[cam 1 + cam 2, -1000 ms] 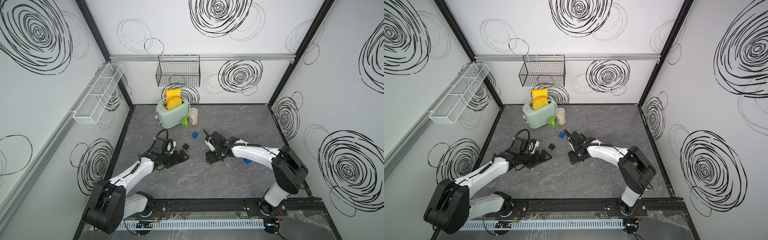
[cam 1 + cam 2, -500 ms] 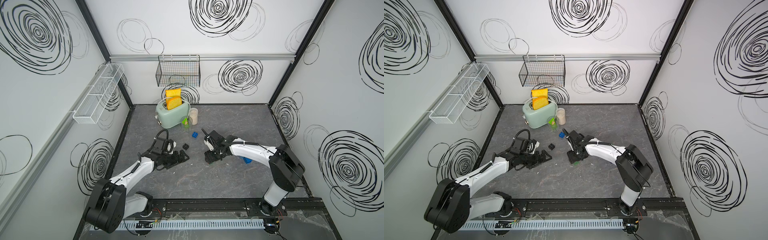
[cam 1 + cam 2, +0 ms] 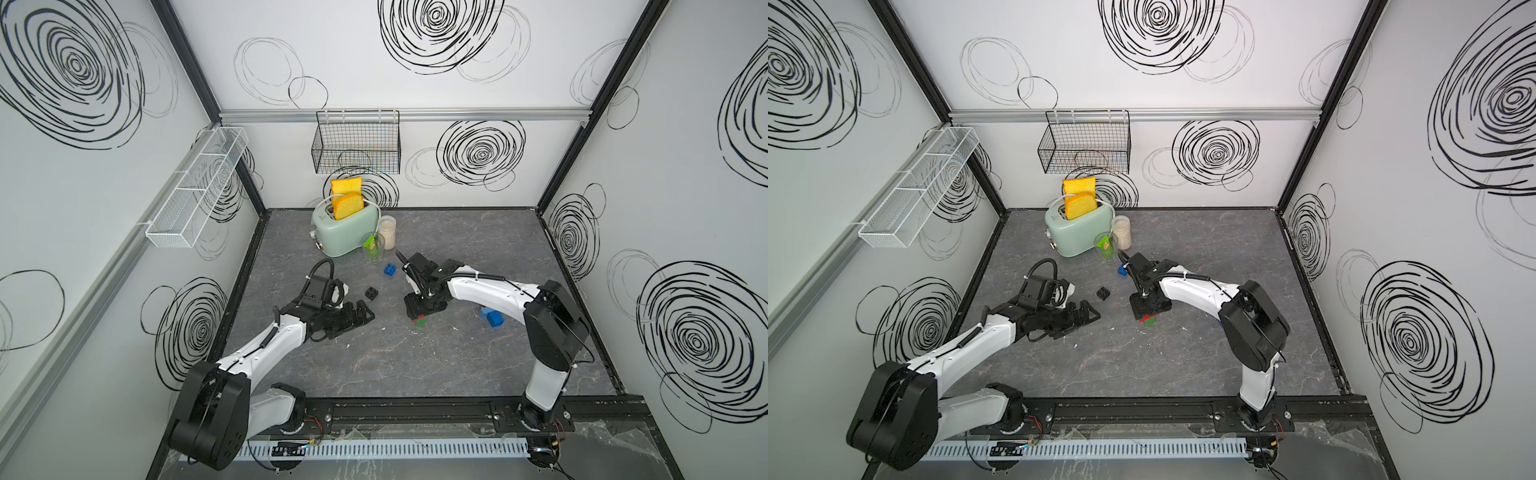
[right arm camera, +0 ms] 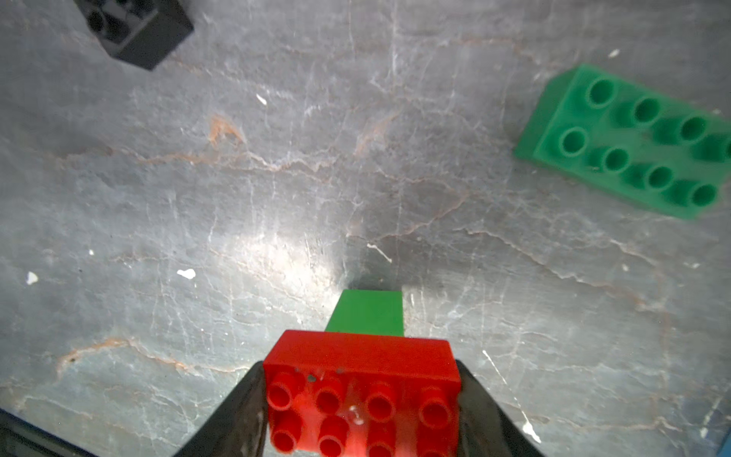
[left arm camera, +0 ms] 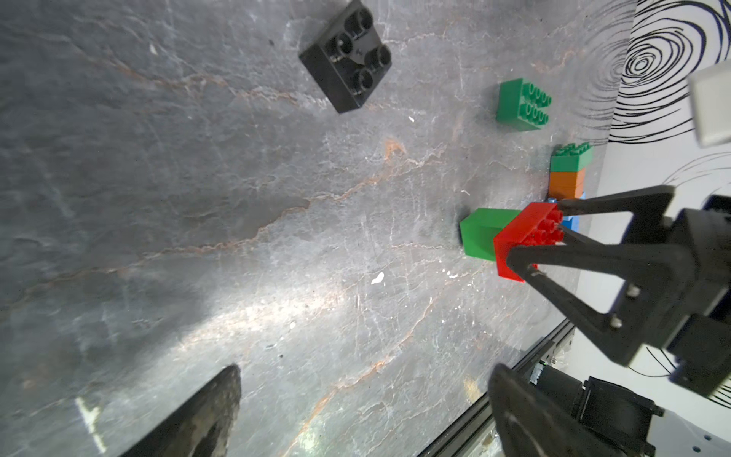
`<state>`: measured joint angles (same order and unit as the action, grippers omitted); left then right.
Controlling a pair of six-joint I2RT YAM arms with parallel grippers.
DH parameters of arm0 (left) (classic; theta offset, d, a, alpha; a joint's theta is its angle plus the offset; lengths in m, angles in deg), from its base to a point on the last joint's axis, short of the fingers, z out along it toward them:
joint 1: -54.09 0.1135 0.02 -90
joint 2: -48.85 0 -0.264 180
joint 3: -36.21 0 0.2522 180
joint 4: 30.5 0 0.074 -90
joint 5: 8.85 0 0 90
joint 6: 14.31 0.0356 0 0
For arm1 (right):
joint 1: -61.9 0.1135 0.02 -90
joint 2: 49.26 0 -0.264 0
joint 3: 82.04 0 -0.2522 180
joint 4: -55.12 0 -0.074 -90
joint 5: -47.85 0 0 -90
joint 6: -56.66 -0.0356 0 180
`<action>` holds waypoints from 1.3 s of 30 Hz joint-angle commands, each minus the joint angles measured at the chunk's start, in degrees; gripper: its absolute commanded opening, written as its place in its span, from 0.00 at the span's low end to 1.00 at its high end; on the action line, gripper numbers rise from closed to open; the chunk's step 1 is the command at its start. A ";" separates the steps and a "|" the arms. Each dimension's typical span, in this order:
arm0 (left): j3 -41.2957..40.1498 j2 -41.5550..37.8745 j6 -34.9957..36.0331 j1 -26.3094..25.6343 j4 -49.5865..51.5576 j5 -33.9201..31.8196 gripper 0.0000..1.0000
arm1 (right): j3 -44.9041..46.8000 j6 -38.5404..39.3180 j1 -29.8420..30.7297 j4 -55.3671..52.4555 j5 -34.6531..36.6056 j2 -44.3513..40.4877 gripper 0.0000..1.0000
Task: Assemble the letter f with lego
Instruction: Assemble the lego brick with the lego brick.
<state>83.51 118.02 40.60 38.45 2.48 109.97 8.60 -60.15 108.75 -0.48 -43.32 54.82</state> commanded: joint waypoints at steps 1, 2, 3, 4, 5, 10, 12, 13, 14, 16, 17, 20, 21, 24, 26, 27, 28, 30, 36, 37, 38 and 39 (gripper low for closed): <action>0.28 -1.61 1.04 0.52 1.21 -1.68 0.99 | -2.27 -4.98 1.36 -1.40 3.42 -0.84 0.47; 0.30 -1.83 0.99 0.57 1.41 -1.95 0.99 | -1.75 -5.54 1.91 -0.25 3.77 -1.27 0.47; 0.38 -2.00 0.99 0.61 1.51 -2.14 0.99 | -1.27 -6.10 2.39 0.63 4.05 -1.50 0.48; 0.44 -2.14 0.99 0.68 1.75 -2.26 0.99 | -1.14 -6.58 2.62 0.72 3.90 -1.30 0.48; 0.47 -2.28 1.08 0.72 2.00 -2.36 0.99 | -1.05 -7.26 2.78 0.52 3.92 -0.92 0.48; 0.47 -3.07 0.99 0.83 2.49 -2.54 0.99 | 0.14 -9.24 3.85 1.75 4.67 -0.38 0.51; 0.57 -3.16 1.06 0.89 2.74 -2.63 0.99 | 0.01 -10.04 4.22 1.48 5.27 -0.09 0.52; 0.61 -3.08 1.08 0.87 2.75 -2.63 0.99 | 0.09 -10.25 4.45 1.42 5.46 -0.10 0.52; 0.65 -3.16 1.08 0.88 2.75 -2.65 0.99 | 0.16 -10.60 4.64 1.37 5.72 -0.05 0.53; 0.65 -3.22 1.03 1.00 2.74 -2.71 0.99 | 0.61 -11.04 4.74 1.54 5.56 0.15 0.54; 0.65 -3.25 1.08 1.11 2.75 -2.71 0.99 | 0.91 -11.37 4.74 1.57 5.56 0.25 0.55; 0.76 -3.36 1.08 1.20 2.97 -2.71 0.99 | 2.09 -12.11 4.65 2.26 5.05 -0.09 0.57; 0.82 -3.39 1.08 1.27 2.96 -2.71 0.99 | 2.33 -12.21 4.65 2.35 4.87 -0.10 0.57; 0.74 -3.40 1.08 1.45 3.00 -2.80 0.99 | 3.23 -12.79 4.73 2.62 4.38 -0.12 0.61; 0.74 -3.28 1.10 1.53 3.09 -2.80 0.99 | 3.74 -13.08 4.74 2.83 4.32 -0.49 0.65; 0.82 -3.33 1.09 1.52 3.10 -2.81 0.99 | 3.91 -13.18 4.74 2.96 4.32 -0.65 0.67; 0.83 -3.26 1.08 1.56 3.18 -2.80 0.99 | 3.94 -13.18 4.78 3.00 4.33 -0.86 0.69; 0.83 -3.34 1.16 1.59 3.19 -2.89 0.99 | 4.00 -13.28 4.88 2.95 4.52 -1.41 0.74; 1.13 -2.73 1.08 1.91 3.30 -2.89 0.99 | 2.03 -12.36 5.44 1.71 6.21 -3.17 0.92; 1.41 -2.79 1.04 2.07 3.43 -2.97 0.99 | 1.04 -11.99 5.67 1.07 6.81 -3.62 0.95; 1.73 -2.80 0.84 2.40 3.71 -3.13 0.99 | 0.13 -11.28 5.83 0.95 7.53 -4.11 0.98; 2.02 -2.81 0.53 2.86 3.84 -3.09 0.99 | -0.86 -10.52 5.92 0.95 8.27 -4.62 0.99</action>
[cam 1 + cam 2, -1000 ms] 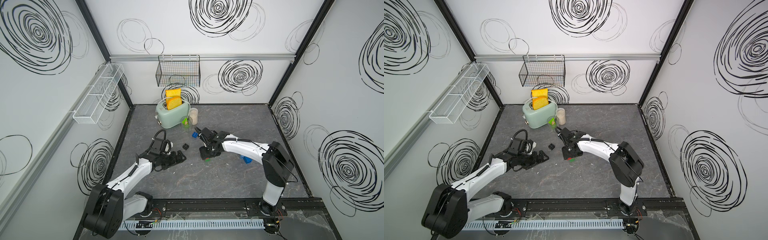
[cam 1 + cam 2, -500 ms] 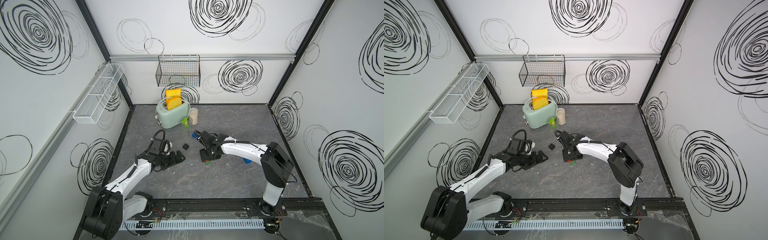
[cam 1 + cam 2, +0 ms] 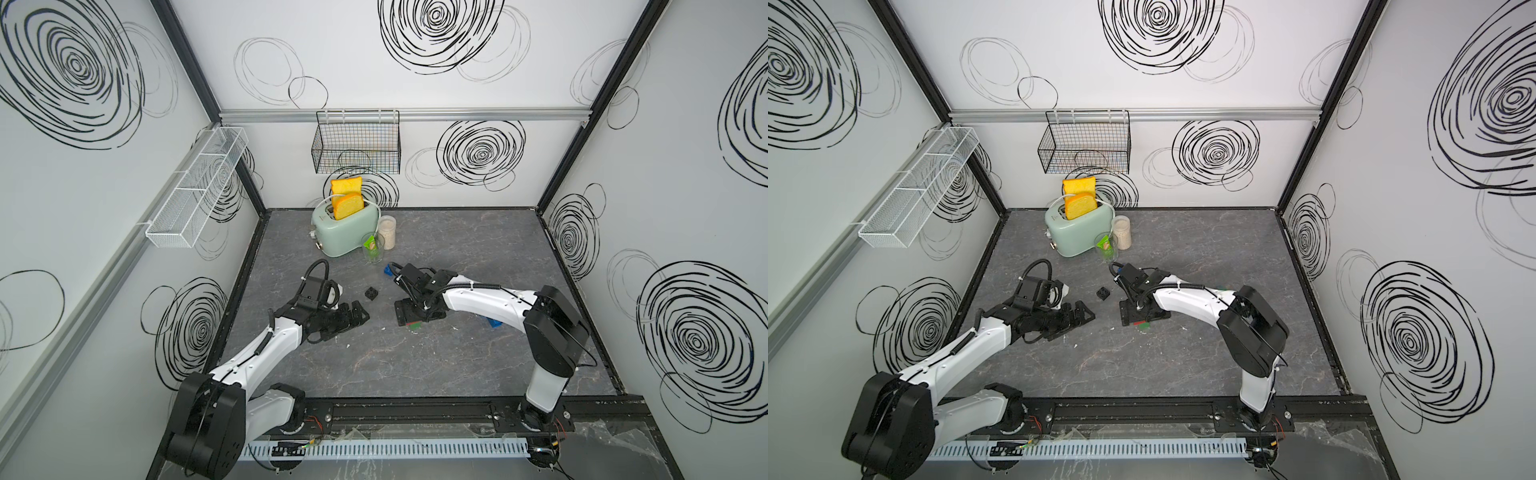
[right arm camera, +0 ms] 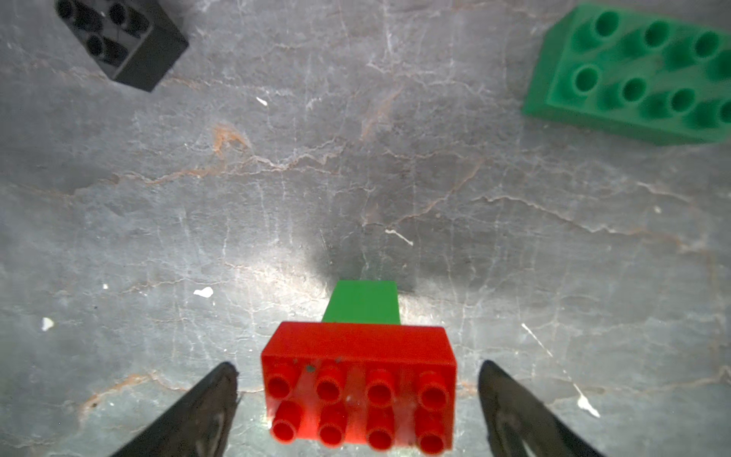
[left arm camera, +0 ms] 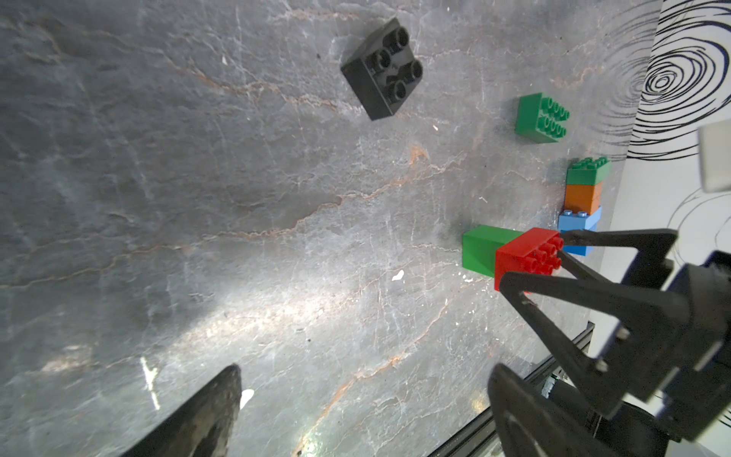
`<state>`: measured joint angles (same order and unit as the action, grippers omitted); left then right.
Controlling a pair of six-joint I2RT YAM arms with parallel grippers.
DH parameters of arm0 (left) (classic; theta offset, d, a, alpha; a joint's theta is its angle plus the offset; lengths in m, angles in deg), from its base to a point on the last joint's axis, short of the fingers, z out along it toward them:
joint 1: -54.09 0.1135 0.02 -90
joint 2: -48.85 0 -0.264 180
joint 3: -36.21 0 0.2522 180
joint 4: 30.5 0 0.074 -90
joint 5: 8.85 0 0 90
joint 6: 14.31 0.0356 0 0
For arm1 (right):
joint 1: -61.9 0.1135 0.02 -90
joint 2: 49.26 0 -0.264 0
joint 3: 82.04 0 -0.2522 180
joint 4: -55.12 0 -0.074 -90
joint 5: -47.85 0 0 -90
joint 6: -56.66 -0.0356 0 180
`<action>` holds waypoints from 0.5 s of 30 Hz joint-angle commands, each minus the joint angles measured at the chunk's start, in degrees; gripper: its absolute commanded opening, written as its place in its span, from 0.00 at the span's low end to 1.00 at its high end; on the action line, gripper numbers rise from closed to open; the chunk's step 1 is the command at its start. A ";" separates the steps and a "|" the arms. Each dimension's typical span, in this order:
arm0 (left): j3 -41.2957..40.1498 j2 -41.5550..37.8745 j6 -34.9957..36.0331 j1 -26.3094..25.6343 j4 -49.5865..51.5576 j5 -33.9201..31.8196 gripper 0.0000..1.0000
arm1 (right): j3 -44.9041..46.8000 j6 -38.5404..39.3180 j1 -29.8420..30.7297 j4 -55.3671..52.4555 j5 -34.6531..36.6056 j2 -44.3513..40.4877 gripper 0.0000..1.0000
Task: Assemble the letter f with lego
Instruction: Assemble the lego brick with the lego brick, then pick up the lego brick from the center of the board.
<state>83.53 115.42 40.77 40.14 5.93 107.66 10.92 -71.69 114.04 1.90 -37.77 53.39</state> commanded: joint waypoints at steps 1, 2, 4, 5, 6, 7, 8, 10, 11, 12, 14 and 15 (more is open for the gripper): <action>2.33 -0.37 -0.07 1.88 0.64 -0.47 0.99 | -4.27 2.42 0.56 -1.08 3.32 -3.49 0.99; 2.76 -0.60 -0.59 2.61 1.27 -0.20 0.99 | -5.18 3.99 0.34 -0.20 3.88 -3.52 0.99; 3.43 -1.64 -1.71 4.62 2.95 0.00 0.99 | -7.09 8.96 -0.57 3.00 2.32 -2.08 0.99; 3.53 -2.45 -2.52 5.95 3.65 0.27 0.99 | -8.64 11.88 -1.04 4.29 0.94 -0.25 0.99; 3.46 -3.29 -3.44 7.05 4.05 0.54 0.99 | -10.26 14.36 -1.31 5.07 0.25 1.73 1.00; 3.31 -4.29 -4.58 8.35 4.53 0.78 0.98 | -12.12 17.48 -1.64 5.80 -0.96 4.19 0.99; 3.03 -5.19 -5.49 9.45 4.72 1.12 0.99 | -13.47 20.51 -1.82 7.12 -2.45 6.74 0.98; 2.91 -5.67 -6.05 10.41 5.32 1.12 0.98 | -15.14 25.31 -1.61 9.97 -3.62 10.16 0.96; 2.91 -5.53 -5.74 10.73 5.93 0.65 0.98 | -15.80 27.25 -1.61 11.69 -3.74 11.71 0.96; 2.84 -5.35 -5.46 11.02 6.15 0.44 0.98 | -16.62 28.51 -1.76 12.73 -4.32 13.07 0.95; 2.58 -5.25 -5.03 12.02 6.38 -0.03 0.98 | -18.39 30.20 -2.34 14.19 -5.19 16.07 0.92; 2.67 -5.03 -4.91 12.49 6.42 -0.21 0.99 | -19.22 30.62 -2.48 14.60 -5.18 17.20 0.91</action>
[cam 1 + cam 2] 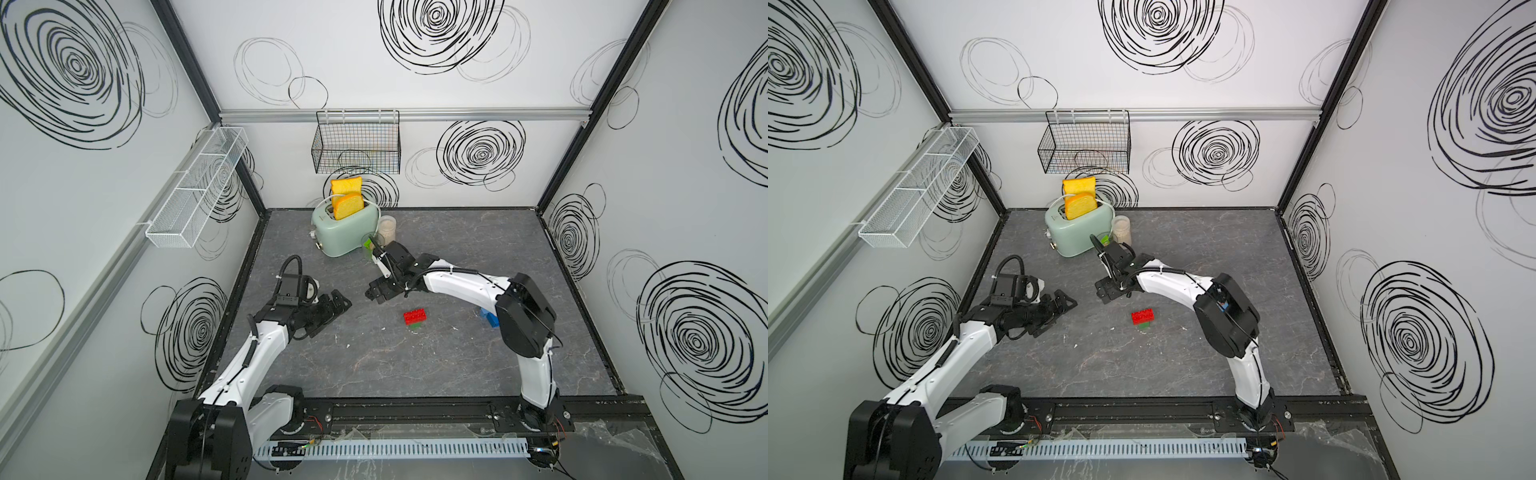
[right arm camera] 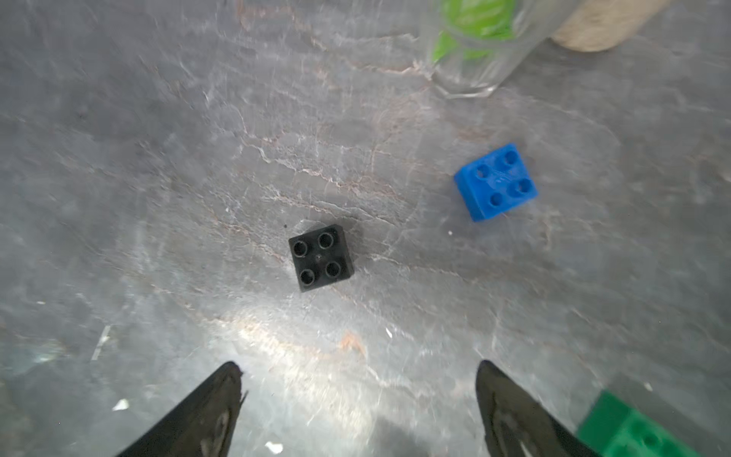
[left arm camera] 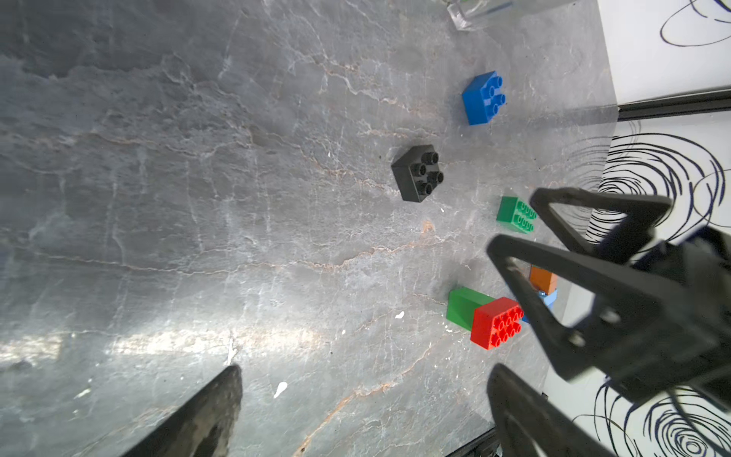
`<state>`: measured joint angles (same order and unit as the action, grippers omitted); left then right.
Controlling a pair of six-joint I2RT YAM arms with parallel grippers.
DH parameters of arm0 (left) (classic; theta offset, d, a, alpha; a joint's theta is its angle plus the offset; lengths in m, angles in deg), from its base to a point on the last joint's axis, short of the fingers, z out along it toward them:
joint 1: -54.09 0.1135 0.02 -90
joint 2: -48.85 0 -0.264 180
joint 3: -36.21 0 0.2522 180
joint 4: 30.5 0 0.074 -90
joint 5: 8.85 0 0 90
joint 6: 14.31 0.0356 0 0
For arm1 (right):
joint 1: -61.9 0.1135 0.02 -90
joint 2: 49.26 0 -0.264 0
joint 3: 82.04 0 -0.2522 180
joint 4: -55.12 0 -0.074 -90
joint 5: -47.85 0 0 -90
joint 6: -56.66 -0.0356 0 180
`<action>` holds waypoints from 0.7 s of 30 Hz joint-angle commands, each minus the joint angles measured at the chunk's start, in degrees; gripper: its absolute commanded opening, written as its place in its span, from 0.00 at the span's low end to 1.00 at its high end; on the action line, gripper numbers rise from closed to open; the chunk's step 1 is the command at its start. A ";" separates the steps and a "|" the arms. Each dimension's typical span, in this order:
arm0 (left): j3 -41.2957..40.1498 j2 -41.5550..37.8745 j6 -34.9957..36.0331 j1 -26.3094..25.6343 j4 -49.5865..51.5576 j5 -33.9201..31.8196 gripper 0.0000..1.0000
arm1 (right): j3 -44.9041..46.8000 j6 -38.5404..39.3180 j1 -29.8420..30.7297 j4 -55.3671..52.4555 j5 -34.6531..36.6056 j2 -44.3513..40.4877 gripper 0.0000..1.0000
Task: Assemble the letter f with lego
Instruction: Pick up the lego brick from the center of the board.
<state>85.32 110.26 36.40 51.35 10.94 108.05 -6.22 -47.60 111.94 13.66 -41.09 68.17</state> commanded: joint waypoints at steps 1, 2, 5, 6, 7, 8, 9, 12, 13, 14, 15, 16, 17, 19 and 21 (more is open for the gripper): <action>0.99 0.42 -0.44 1.67 1.41 -0.55 0.98 | -2.75 6.91 -0.54 3.26 -1.82 3.57 0.90; 1.11 0.62 -0.35 1.85 1.33 -0.74 0.98 | -3.33 7.25 -0.56 3.63 -2.31 4.47 0.89; 1.30 1.40 -0.09 2.03 1.32 -1.41 0.99 | -4.35 7.32 -0.43 4.84 -3.43 6.68 0.85; 1.30 1.80 -0.01 2.05 1.31 -1.41 0.99 | -4.67 7.22 -0.31 4.77 -3.70 7.29 0.84; 1.38 1.98 0.00 2.13 1.32 -1.58 0.99 | -4.69 7.22 -0.01 5.13 -3.85 7.75 0.82; 1.38 2.09 0.08 2.15 1.40 -1.75 0.99 | -4.51 7.19 0.34 5.56 -3.87 8.03 0.81; 1.47 2.22 0.09 2.26 1.41 -1.83 0.99 | -4.43 7.19 0.70 5.88 -3.80 8.29 0.81; 1.48 2.57 0.26 2.23 1.50 -2.29 0.99 | -5.34 6.92 1.40 5.89 -3.04 9.62 0.76; 1.47 2.68 0.26 2.26 1.50 -2.29 0.99 | -5.63 6.86 1.63 6.09 -2.38 9.90 0.74; 1.47 2.82 0.30 2.22 1.50 -2.29 0.99 | -5.96 6.79 1.79 6.01 -1.95 10.30 0.73; 1.47 2.82 0.35 2.22 1.50 -2.29 0.99 | -6.45 6.71 1.81 5.83 -1.81 10.64 0.71; 1.48 2.84 0.28 2.22 1.50 -2.28 0.99 | -6.81 6.60 1.81 5.60 -1.63 11.01 0.68; 1.47 2.85 0.22 2.24 1.50 -2.25 0.99 | -7.14 6.59 1.83 5.60 -1.25 11.32 0.66; 1.42 2.90 0.18 2.13 1.40 -2.29 0.99 | -7.70 6.60 1.84 5.18 -0.85 11.83 0.64; 1.40 2.72 0.18 2.13 1.42 -2.20 0.99 | -8.17 6.46 1.92 4.79 -0.22 12.27 0.63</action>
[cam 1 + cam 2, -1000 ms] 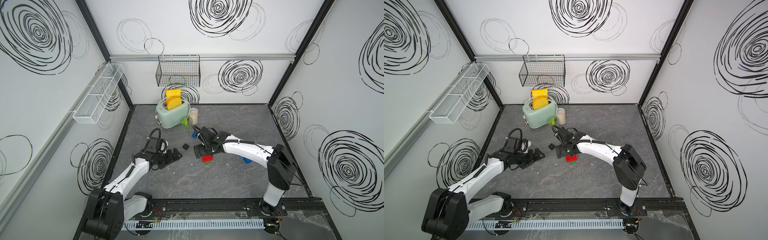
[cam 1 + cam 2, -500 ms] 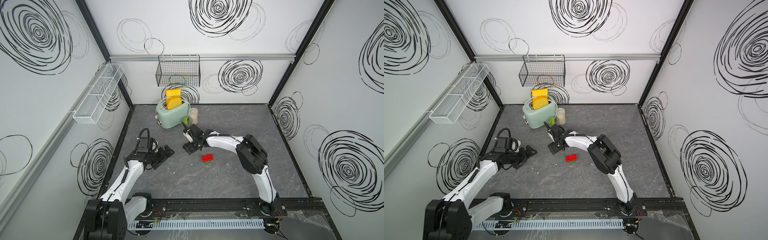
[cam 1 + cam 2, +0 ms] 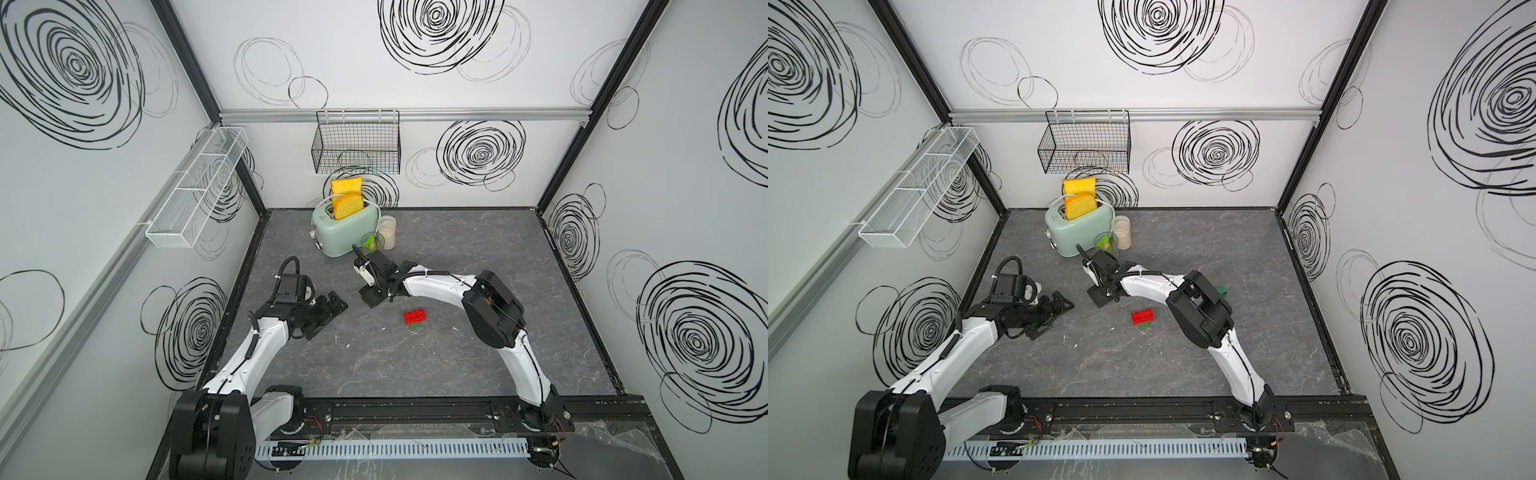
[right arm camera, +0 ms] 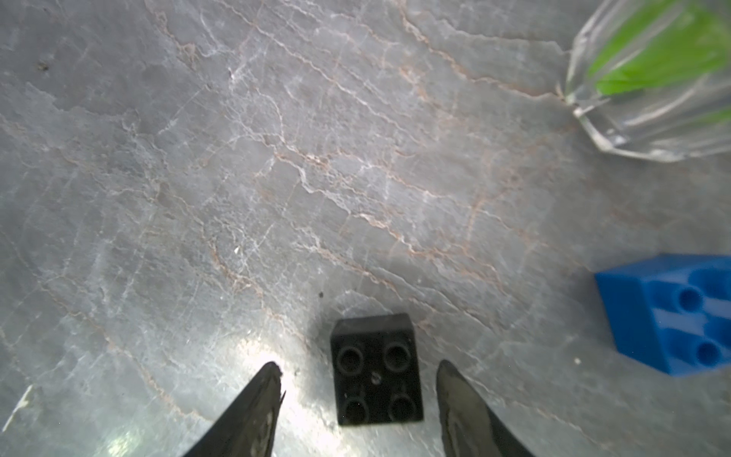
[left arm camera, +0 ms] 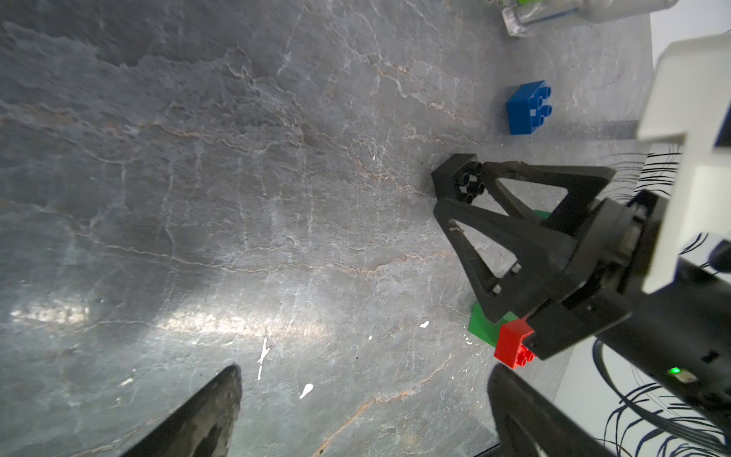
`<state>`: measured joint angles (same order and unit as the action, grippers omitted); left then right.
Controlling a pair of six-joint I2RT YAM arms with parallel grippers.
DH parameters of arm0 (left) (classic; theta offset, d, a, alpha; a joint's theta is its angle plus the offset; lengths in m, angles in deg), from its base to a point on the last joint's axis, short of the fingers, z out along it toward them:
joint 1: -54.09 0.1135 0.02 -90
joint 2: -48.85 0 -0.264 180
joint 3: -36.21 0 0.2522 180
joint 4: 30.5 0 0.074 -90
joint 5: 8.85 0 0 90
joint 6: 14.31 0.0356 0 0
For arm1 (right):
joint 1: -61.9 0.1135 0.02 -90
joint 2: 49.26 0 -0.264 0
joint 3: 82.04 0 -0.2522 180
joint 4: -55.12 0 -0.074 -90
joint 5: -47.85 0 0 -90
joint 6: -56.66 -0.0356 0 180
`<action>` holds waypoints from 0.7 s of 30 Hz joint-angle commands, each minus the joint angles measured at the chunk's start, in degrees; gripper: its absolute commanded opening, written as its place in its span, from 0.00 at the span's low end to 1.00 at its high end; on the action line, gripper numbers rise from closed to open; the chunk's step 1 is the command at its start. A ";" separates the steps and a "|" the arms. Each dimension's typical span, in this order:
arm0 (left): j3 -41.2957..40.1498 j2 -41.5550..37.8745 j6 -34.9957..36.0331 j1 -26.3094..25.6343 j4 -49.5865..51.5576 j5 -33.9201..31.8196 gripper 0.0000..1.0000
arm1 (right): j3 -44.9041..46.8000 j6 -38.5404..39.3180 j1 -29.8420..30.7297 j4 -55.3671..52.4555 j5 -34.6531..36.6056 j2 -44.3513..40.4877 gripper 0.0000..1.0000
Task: Assemble the letter f with lego
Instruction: Pick up the lego brick from the center of the board.
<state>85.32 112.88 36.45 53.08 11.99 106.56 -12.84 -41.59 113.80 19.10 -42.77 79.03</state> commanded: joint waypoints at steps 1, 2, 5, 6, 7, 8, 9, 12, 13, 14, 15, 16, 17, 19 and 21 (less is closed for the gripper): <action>1.38 0.03 0.05 0.40 0.37 -0.71 0.99 | -1.70 0.51 0.10 -0.79 1.72 1.60 0.63; 1.35 0.00 0.00 0.33 0.31 -0.62 0.99 | -1.84 0.48 0.06 -0.92 2.29 1.78 0.62; 1.21 -0.17 -0.04 0.31 0.21 -0.45 0.99 | -2.63 0.51 0.10 -1.41 3.34 2.44 0.61; 1.16 -0.18 -0.10 0.31 0.14 -0.42 0.99 | -2.80 0.49 0.21 -1.44 3.49 2.56 0.60; 1.12 -0.24 -0.13 0.23 0.18 -0.47 0.99 | -2.96 0.47 0.12 -1.50 3.23 2.75 0.59; 1.12 -0.23 -0.13 0.23 0.18 -0.54 0.99 | -3.07 0.51 0.08 -1.55 3.04 2.92 0.57; 1.12 -0.26 -0.14 0.23 0.17 -0.53 0.99 | -3.18 0.51 0.07 -1.60 3.14 3.02 0.56; 1.12 -0.19 -0.13 0.14 0.11 -0.62 0.99 | -3.25 0.50 0.22 -1.67 3.20 3.20 0.51; 1.12 -0.09 -0.13 0.10 0.16 -0.70 0.99 | -3.24 0.47 0.25 -1.74 3.21 3.24 0.50; 1.12 -0.12 -0.05 0.05 0.18 -0.71 0.99 | -3.21 0.49 0.31 -1.76 3.13 2.98 0.47; 1.12 0.02 -0.04 0.05 0.10 -0.71 0.99 | -3.03 0.51 0.38 -1.78 3.30 2.73 0.44; 1.12 0.08 0.04 -0.03 0.01 -0.80 0.99 | -2.97 0.46 0.47 -1.80 3.42 2.30 0.42; 1.12 0.33 0.20 -0.19 0.01 -0.78 0.99 | -3.03 0.49 0.63 -2.03 3.59 1.79 0.39; 1.27 0.85 0.81 -0.45 0.10 -1.01 1.00 | -3.40 0.46 0.90 -2.84 3.73 0.58 0.35; 1.84 1.01 1.58 -1.05 0.36 -1.82 1.00 | -4.56 0.34 1.24 -4.76 3.66 -0.91 0.32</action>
<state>85.32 113.32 36.73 52.62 11.99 106.30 -15.05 -41.61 114.22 17.77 -39.62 80.89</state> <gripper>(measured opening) 0.999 0.337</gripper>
